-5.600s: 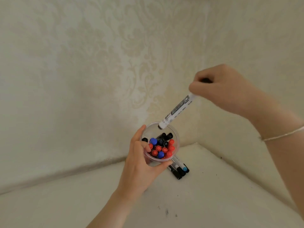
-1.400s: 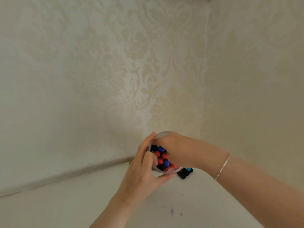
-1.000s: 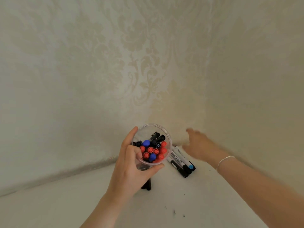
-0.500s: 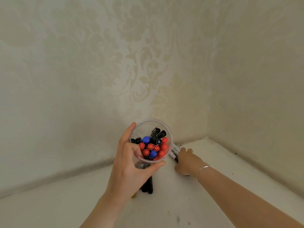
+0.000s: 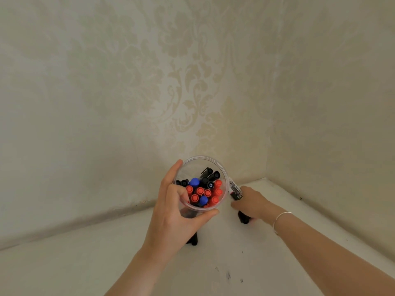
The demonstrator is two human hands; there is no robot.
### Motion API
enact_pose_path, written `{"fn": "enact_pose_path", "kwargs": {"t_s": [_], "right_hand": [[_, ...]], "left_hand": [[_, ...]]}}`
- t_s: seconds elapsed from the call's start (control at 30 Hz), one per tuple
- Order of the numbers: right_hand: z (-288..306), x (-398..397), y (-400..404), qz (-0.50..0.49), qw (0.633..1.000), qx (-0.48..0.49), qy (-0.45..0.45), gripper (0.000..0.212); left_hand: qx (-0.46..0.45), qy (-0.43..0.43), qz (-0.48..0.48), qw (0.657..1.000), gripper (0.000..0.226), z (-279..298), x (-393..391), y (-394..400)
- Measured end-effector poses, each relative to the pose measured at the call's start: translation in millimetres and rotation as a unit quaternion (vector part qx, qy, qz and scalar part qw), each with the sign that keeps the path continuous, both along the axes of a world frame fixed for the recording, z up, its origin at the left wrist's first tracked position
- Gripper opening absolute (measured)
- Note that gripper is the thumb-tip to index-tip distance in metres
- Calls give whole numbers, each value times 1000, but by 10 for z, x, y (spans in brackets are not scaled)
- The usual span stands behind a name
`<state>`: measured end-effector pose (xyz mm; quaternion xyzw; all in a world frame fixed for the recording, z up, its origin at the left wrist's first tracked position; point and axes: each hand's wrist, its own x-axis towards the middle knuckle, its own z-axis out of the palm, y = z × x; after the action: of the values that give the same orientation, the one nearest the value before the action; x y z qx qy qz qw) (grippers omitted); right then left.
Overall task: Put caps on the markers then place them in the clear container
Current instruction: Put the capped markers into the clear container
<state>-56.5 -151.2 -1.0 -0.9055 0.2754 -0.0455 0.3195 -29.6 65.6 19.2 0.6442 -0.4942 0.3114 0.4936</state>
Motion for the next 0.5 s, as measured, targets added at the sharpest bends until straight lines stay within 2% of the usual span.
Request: {"fn": "enact_pose_path", "kwargs": {"t_s": [0.07, 0.13, 0.23, 0.3, 0.37, 0.4, 0.5], "right_hand": [[108, -94, 3, -2, 995, 85, -47, 6], [271, -214, 27, -6, 971, 215, -101, 3], [586, -363, 45, 9, 883, 424, -201, 14], [814, -470, 72, 49, 822, 502, -264, 16], [1033, -590, 106, 138, 783, 530, -295, 23], [1134, -650, 131, 188, 782, 517, -293, 26], [1379, -798, 254, 289, 837, 401, -235, 18]], "left_hand": [[-10, 7, -6, 1000, 54, 17, -27, 2], [-22, 7, -7, 1000, 52, 32, -37, 11], [-37, 7, 6, 999, 53, 59, -37, 17], [-46, 18, 15, 999, 52, 85, -34, 20], [-50, 22, 16, 998, 51, 99, -15, 28], [-52, 26, 10, 998, 51, 105, -7, 32], [-62, 32, 2, 998, 49, 136, -5, 33]]}}
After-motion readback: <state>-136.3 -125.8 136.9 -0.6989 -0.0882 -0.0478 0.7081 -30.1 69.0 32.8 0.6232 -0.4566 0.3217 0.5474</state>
